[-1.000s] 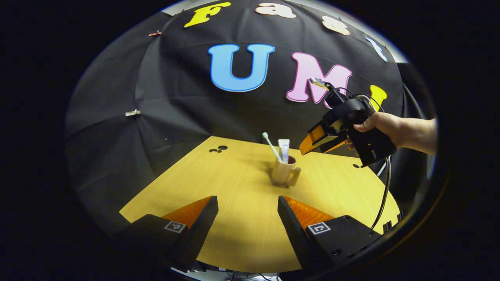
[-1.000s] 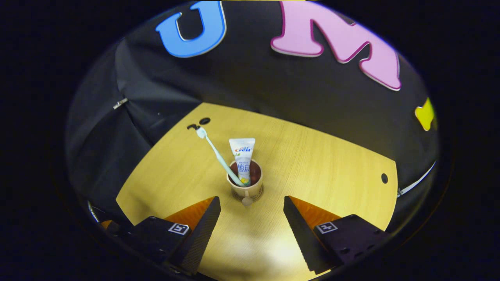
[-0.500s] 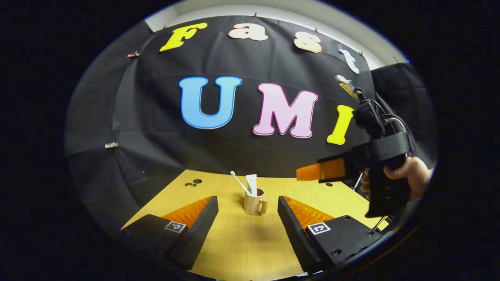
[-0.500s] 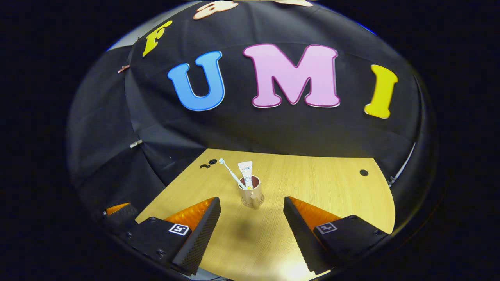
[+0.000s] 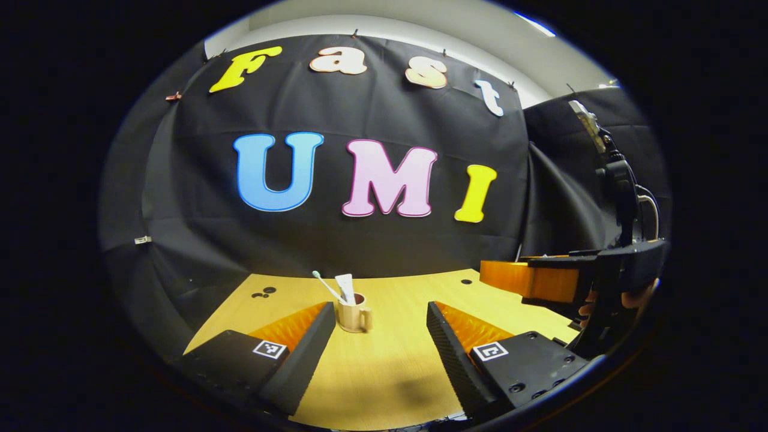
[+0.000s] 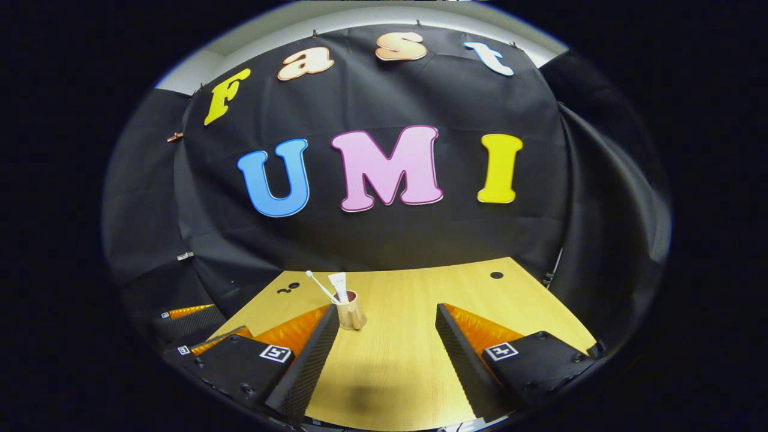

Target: Put the toothbrush and toothpaste on the desktop into the cup, then pick up the cup and place it on the coaster on the desktop.

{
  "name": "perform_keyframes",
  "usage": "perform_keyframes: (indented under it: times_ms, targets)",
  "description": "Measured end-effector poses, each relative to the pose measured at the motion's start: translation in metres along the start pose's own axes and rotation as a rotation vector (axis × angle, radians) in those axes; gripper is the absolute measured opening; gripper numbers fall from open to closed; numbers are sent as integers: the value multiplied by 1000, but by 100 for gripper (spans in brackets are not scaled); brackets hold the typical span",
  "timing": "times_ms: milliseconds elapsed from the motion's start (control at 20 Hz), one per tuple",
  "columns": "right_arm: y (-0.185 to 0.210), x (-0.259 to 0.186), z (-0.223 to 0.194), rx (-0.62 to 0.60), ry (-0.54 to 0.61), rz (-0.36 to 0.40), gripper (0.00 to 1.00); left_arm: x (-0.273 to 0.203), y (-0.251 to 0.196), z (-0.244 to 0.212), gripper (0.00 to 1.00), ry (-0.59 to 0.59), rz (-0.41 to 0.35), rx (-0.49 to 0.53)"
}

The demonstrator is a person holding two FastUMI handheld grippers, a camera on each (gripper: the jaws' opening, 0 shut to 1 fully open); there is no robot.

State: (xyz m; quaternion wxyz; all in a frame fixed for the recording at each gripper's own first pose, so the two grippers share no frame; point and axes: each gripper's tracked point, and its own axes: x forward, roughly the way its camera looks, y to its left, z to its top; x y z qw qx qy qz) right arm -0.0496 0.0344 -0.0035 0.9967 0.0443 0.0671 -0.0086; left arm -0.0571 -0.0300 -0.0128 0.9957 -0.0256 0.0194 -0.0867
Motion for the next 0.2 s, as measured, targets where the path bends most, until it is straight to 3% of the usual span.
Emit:
perform_keyframes:
  times_ms: [200]
  targets:
    - [-29,-24,-13,38,-6,-91,100,-10,-9,-4,97,6,-35,16]
